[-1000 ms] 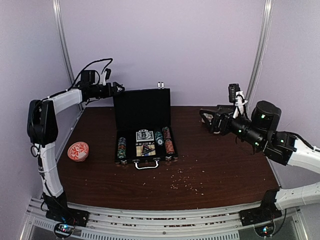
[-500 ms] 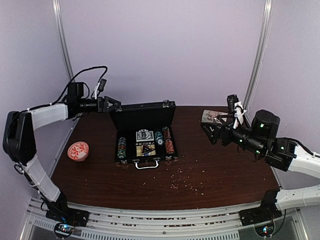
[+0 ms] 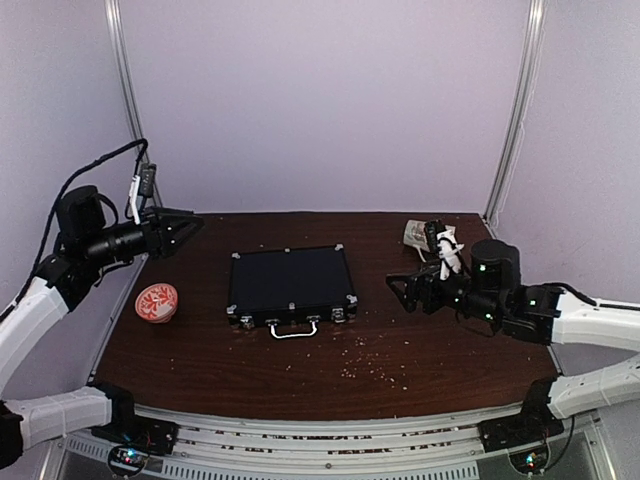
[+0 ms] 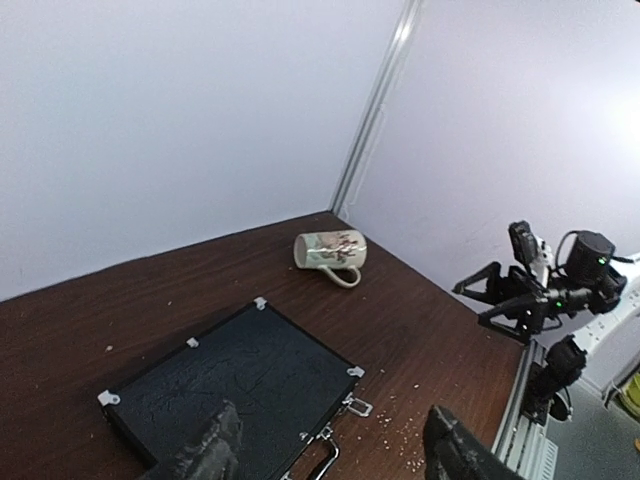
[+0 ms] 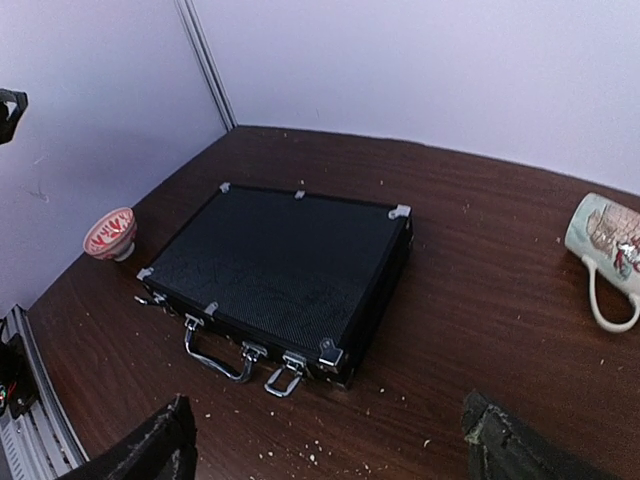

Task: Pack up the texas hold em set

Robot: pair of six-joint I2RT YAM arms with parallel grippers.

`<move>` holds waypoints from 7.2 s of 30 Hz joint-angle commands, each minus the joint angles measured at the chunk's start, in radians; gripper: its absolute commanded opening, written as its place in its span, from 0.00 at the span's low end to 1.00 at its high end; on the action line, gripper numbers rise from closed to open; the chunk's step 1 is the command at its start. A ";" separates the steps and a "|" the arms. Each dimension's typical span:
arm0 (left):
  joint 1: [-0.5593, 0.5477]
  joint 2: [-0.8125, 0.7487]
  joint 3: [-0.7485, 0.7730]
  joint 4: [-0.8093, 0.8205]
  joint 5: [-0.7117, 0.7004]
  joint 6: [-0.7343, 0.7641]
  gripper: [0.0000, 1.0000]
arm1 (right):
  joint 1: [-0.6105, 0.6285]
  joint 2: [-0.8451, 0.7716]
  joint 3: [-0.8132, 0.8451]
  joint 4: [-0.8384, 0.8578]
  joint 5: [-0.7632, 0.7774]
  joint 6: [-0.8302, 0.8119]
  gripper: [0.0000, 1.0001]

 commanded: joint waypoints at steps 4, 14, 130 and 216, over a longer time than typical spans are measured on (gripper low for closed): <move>-0.296 0.295 0.017 0.053 -0.472 -0.015 0.62 | 0.033 0.243 0.038 0.014 -0.010 0.174 0.81; -0.318 0.669 0.171 0.063 -0.537 0.163 0.51 | 0.052 0.545 0.154 0.051 -0.040 0.242 0.75; -0.208 0.831 0.143 -0.019 -0.339 0.183 0.74 | 0.107 0.773 0.327 -0.108 -0.088 0.201 0.38; -0.287 0.842 0.056 0.021 -0.204 0.164 0.46 | 0.018 1.017 0.397 0.105 -0.414 0.233 0.13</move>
